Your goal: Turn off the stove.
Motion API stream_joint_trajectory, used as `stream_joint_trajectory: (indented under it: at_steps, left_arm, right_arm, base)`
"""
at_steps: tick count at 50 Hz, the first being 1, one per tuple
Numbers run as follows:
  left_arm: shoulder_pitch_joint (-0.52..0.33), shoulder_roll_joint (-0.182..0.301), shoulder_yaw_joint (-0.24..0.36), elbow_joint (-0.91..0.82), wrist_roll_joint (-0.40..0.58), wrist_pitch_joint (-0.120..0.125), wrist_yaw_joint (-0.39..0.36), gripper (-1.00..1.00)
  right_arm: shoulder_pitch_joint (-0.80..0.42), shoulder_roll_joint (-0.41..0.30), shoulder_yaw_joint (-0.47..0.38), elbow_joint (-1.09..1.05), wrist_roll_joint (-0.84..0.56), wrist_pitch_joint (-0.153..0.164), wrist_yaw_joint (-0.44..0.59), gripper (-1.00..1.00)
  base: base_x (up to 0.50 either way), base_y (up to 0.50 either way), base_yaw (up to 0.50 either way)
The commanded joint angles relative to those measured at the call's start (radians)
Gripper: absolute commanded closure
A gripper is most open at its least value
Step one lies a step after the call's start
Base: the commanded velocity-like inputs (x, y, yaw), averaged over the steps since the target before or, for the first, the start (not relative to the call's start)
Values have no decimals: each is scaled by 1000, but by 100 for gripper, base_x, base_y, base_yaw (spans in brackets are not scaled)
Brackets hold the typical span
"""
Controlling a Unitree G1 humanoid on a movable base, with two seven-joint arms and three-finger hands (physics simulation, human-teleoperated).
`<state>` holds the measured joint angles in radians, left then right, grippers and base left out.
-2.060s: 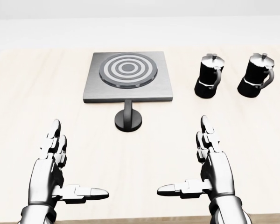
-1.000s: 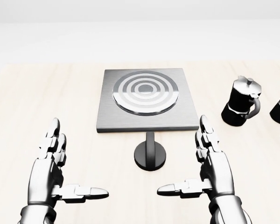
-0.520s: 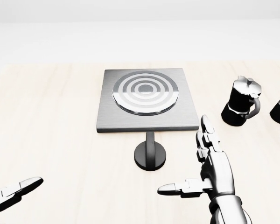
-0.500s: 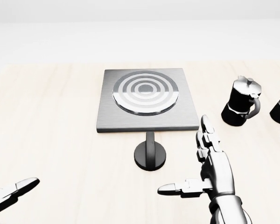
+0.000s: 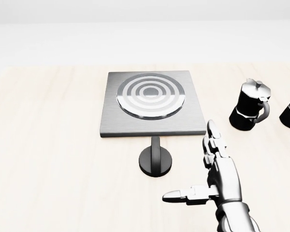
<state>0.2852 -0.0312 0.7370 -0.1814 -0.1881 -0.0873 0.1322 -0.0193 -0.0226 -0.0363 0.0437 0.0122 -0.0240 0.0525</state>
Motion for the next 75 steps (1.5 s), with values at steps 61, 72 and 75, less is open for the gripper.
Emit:
stream_joint_trajectory:
  at_steps: [61, 72, 75]
  left_arm:
    - [9, 13, 54, 59, 11, 0, -14, -100]
    - [7, 16, 54, 54, 8, 0, -12, -100]
    - [8, 15, 54, 52, 9, 0, -13, -100]
  right_arm:
    - [101, 84, 346, -213, 27, 111, 0, -100]
    - [114, 69, 355, -217, 52, 111, -9, -100]
    - [109, 67, 354, -230, 37, 111, -21, -100]
  base:
    - [0, 0, 0]
    - [0, 0, 0]
    - [0, 0, 0]
